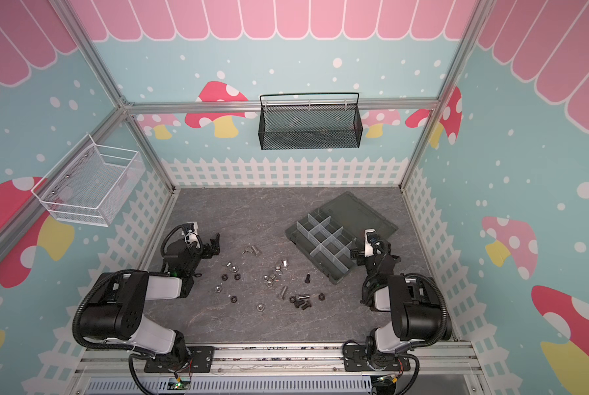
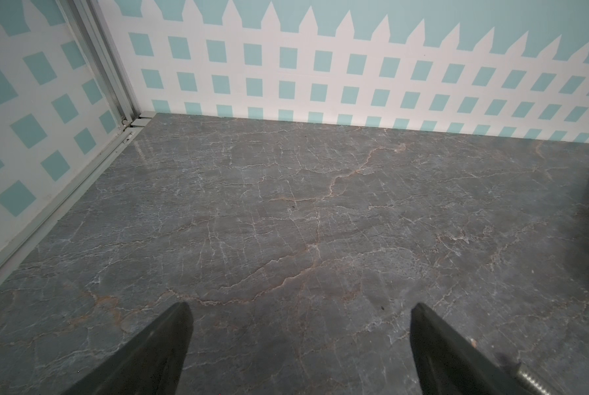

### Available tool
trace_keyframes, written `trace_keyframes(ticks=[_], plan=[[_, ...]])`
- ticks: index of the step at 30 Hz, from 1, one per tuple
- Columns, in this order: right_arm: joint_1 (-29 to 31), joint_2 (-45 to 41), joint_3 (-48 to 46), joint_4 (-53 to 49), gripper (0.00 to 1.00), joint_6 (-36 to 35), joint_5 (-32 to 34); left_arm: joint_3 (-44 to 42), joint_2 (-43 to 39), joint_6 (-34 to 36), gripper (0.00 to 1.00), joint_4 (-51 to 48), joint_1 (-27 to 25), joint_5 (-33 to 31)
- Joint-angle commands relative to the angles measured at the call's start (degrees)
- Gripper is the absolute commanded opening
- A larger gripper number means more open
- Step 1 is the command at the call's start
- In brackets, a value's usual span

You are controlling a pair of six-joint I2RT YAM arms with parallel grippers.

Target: Sort the screws and nuts into containers

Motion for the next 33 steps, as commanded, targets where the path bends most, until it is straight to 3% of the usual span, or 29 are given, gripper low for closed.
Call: trace_keyframes(ticks=[1, 24, 33], plan=[[0.4, 0.1, 0.9, 0.2, 0.98, 0.0, 0.3, 1.0, -0.7, 1.0, 1.00, -0.4, -0.1, -0.6], [0.4, 0.0, 0.7, 0.3, 0.98, -0.1, 0.2, 0.6, -1.1, 1.4, 1.00, 0.1, 0.1, 0.8], [0.4, -4.7, 3.9, -8.7, 0.98, 2.0, 5.4, -1.9, -11.2, 0.2, 1.00, -4.4, 0.0, -1.3]])
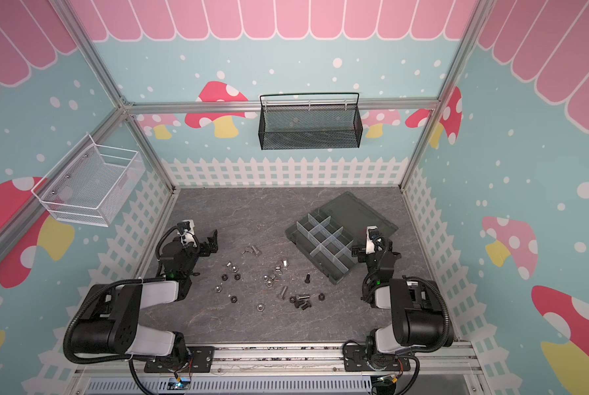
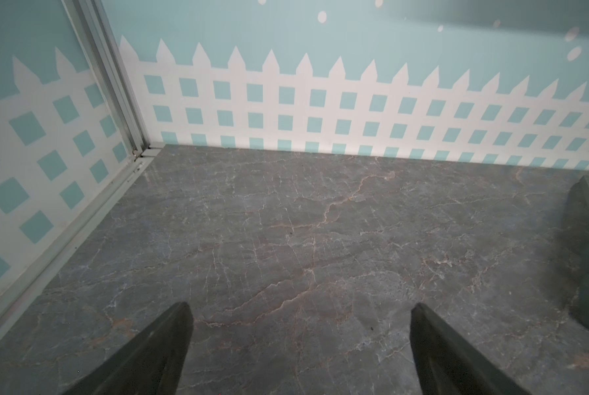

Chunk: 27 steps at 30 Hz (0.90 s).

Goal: Sort the screws and nuts into containers
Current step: 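Reach the right gripper over the silver bolt beside the organizer box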

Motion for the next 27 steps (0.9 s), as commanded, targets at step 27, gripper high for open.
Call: trace_keyframes(ticks=[27], plan=[[28.3, -19.3, 21.8, -67.3, 0.98, 23.2, 19.1, 2.6, -33.3, -20.2, 1.00, -40.2, -16.4, -12.3]])
